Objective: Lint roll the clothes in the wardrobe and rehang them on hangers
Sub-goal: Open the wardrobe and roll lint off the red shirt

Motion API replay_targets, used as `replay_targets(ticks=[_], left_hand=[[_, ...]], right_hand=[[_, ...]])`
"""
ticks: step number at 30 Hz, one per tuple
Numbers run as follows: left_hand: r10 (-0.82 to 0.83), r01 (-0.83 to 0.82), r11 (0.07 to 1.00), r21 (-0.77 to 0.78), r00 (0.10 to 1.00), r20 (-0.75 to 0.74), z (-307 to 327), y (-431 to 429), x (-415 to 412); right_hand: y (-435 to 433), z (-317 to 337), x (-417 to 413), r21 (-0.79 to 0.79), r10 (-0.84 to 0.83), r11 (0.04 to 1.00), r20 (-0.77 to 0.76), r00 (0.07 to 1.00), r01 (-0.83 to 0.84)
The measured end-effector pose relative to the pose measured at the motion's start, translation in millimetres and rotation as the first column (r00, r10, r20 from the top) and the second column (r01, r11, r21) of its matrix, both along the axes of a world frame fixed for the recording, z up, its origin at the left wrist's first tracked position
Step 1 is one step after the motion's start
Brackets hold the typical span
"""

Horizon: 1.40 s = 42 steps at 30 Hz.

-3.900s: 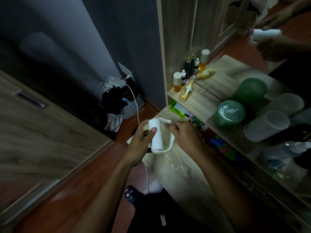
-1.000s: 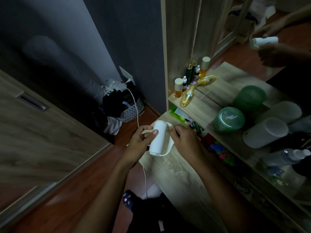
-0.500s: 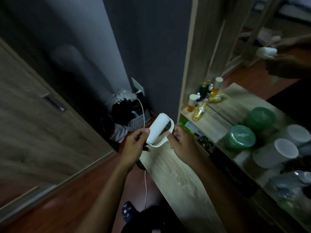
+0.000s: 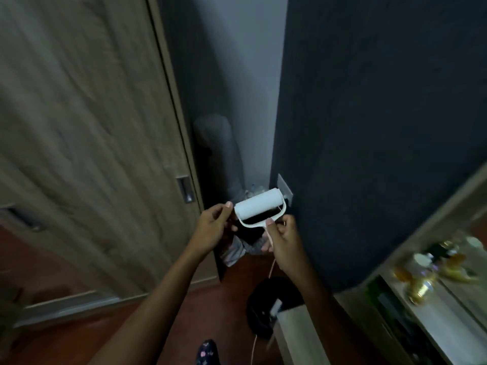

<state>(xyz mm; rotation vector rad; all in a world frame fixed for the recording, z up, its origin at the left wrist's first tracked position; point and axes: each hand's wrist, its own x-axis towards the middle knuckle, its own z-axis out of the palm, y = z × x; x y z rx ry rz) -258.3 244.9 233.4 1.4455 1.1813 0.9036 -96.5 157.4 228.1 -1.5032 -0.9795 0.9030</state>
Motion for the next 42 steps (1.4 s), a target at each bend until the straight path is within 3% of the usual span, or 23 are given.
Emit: replay_targets(ticks=[6,10,17,26,35,42], left_hand=[[0.142,-0.111,0.984,0.136,0.958,-0.248,-8,140,-63],[0.221,-0.142,0.972,0.188,0.825,-0.521,-31,215,-99],[0.201,-0.085,0.978,0.19,0.617,-0.761,-64,256,-120],[0.27,-0.172,0.963,0.209,0.578,-0.77,-84,262,-121],[0.313,-0.24,0.949,0.207,0.613,-0.726,-79,261,-116],[0.367,-0.269,0.929,0.254,0.591,-0.718,-74,252,-141]], right_hand=[[113,10,-59,-0.051,-0.088,0.995,-0.089,0.992,0.084],[178,8,-91,-0.048,-0.117,0.993,-0.134,0.984,0.111],[231,11,-125,0.063,-0.01,0.998,-0.18,0.984,0.022],[263,7,-139,0.154,0.07,0.987,-0.22,0.973,-0.037],[269,1,-145,0.259,0.211,0.951,-0.15,0.966,-0.168],[268,0,-179,0.272,0.271,0.937,-0.163,0.949,-0.221]])
